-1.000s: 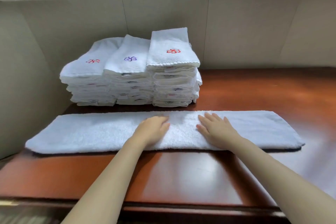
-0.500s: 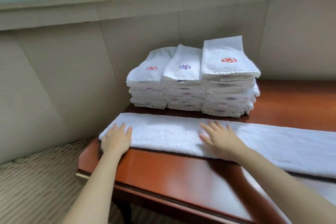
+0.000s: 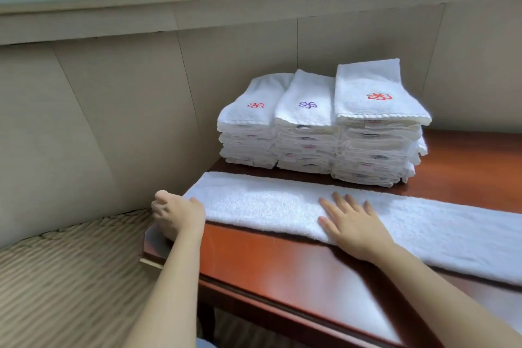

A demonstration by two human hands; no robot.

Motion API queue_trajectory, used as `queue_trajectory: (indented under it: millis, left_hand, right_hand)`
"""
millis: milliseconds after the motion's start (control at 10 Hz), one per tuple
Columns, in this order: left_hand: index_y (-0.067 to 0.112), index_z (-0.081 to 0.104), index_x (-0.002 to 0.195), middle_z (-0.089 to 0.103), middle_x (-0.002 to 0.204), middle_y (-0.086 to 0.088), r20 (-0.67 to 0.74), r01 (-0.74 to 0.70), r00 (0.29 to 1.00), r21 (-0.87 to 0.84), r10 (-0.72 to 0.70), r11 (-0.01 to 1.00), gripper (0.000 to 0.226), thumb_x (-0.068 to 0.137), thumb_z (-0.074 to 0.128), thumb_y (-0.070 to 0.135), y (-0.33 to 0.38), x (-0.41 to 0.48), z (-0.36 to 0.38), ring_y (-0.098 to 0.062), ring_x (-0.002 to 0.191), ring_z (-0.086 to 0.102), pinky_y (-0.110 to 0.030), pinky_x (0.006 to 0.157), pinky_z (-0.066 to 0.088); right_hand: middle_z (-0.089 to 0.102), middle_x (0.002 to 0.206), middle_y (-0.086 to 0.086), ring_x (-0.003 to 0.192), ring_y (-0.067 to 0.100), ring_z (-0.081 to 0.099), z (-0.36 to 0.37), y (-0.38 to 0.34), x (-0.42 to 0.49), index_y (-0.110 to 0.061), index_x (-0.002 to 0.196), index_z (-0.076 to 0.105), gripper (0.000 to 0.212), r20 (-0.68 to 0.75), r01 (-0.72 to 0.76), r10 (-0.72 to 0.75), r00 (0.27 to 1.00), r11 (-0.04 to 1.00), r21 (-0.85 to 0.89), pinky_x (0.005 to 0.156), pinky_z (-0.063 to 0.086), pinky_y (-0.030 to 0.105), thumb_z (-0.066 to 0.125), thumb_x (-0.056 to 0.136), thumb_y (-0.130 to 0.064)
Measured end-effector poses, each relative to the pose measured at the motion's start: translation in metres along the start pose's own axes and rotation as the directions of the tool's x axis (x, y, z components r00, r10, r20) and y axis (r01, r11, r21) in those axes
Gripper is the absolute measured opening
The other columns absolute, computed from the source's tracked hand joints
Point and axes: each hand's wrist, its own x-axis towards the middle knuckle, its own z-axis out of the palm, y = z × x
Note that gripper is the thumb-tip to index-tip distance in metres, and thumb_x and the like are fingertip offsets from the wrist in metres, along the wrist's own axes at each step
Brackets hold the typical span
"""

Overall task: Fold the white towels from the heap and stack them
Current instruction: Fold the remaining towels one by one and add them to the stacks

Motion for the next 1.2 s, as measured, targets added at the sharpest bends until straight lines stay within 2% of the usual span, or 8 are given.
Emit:
queue_trajectory:
  millis: [200,300,400,500,700,900,1000,1200]
  left_hand:
    - [0.000,0.003,0.151,0.000,0.159,-0.020,0.322,0.480,0.864,-0.297,-0.387,0.825,0.072,0.097,0.042,0.026,0.032,-0.013,0.020,-0.035,0.147,0.003,-0.038,0.118,0.013]
    - [0.007,0.010,0.152,0.018,0.157,-0.015,0.390,0.576,0.806,-0.346,-0.445,0.741,0.067,0.097,0.042,0.027,0.039,-0.023,0.030,-0.035,0.143,0.021,-0.025,0.052,0.017]
    - [0.018,0.012,0.152,0.032,0.152,-0.007,0.343,0.110,0.922,0.213,-0.180,0.971,0.065,0.097,0.048,0.022,0.039,-0.045,0.044,-0.029,0.136,0.035,-0.038,0.106,0.035]
    - [0.014,0.020,0.149,0.039,0.147,-0.011,0.427,0.618,0.786,-0.530,-0.448,0.581,0.066,0.093,0.055,0.016,0.050,-0.059,0.031,-0.030,0.123,0.046,-0.040,0.098,0.039]
    - [0.017,0.036,0.126,0.059,0.121,-0.014,0.092,-0.017,0.994,-0.427,0.063,0.904,0.046,0.085,0.057,0.014,0.074,-0.088,0.029,-0.037,0.103,0.058,-0.036,0.079,0.042]
    - [0.025,0.039,0.143,0.056,0.131,-0.002,0.100,-0.664,0.694,-0.293,0.713,0.688,0.058,0.088,0.057,0.017,0.098,-0.141,0.031,-0.028,0.111,0.054,-0.036,0.083,0.045]
    - [0.034,0.032,0.147,0.051,0.133,0.000,0.410,-0.847,0.328,-0.270,0.851,0.457,0.067,0.087,0.053,0.014,0.091,-0.158,0.040,-0.026,0.116,0.051,-0.039,0.087,0.047]
    - [0.029,0.038,0.144,0.046,0.141,0.003,0.748,-0.923,-0.031,-0.276,0.663,0.268,0.059,0.089,0.055,0.017,0.074,-0.170,0.061,-0.017,0.131,0.040,-0.033,0.106,0.035]
  right_hand:
    - [0.019,0.156,-0.002,0.142,0.018,0.013,-0.004,-0.002,-0.004,-0.033,0.145,0.025,0.050,-0.006,0.007,-0.007,1.000,0.999,0.043,0.114,0.009,0.048,0.022,0.098,-0.050]
    - [0.025,0.154,-0.002,0.142,0.016,0.017,-0.014,-0.001,-0.001,-0.031,0.142,0.035,0.044,0.055,-0.037,0.027,0.998,0.983,0.179,0.115,0.007,0.045,0.029,0.100,-0.044]
    - [0.040,0.147,-0.003,0.136,0.015,0.033,-0.028,0.005,0.000,-0.027,0.137,0.043,0.038,0.158,-0.141,0.062,0.985,0.817,0.559,0.113,0.020,0.036,0.039,0.100,-0.037]
    - [0.043,0.144,-0.004,0.127,0.011,0.042,-0.042,0.015,-0.004,-0.033,0.137,0.042,0.041,0.226,-0.214,0.061,0.972,0.619,0.756,0.103,0.032,0.028,0.049,0.097,-0.035]
    - [0.050,0.134,-0.001,0.102,0.014,0.063,-0.063,0.021,-0.007,-0.034,0.117,0.053,0.021,0.200,-0.232,0.119,0.973,0.426,0.875,0.087,0.043,0.026,0.048,0.098,-0.036]
    - [0.057,0.125,0.008,0.101,0.030,0.065,-0.089,0.032,-0.010,-0.021,0.124,0.052,0.048,0.251,-0.239,0.145,0.957,-0.090,0.967,0.080,0.049,0.040,0.031,0.097,-0.055]
    - [0.061,0.126,0.010,0.104,0.033,0.065,-0.096,0.052,-0.016,-0.021,0.131,0.052,0.063,0.242,-0.197,0.137,0.961,-0.279,0.940,0.080,0.051,0.042,0.025,0.094,-0.064]
    - [0.069,0.113,0.011,0.105,0.027,0.066,-0.080,0.082,-0.034,-0.013,0.119,0.064,0.063,0.390,-0.326,0.181,0.903,-0.303,0.895,0.085,0.054,0.038,0.054,0.082,-0.063]
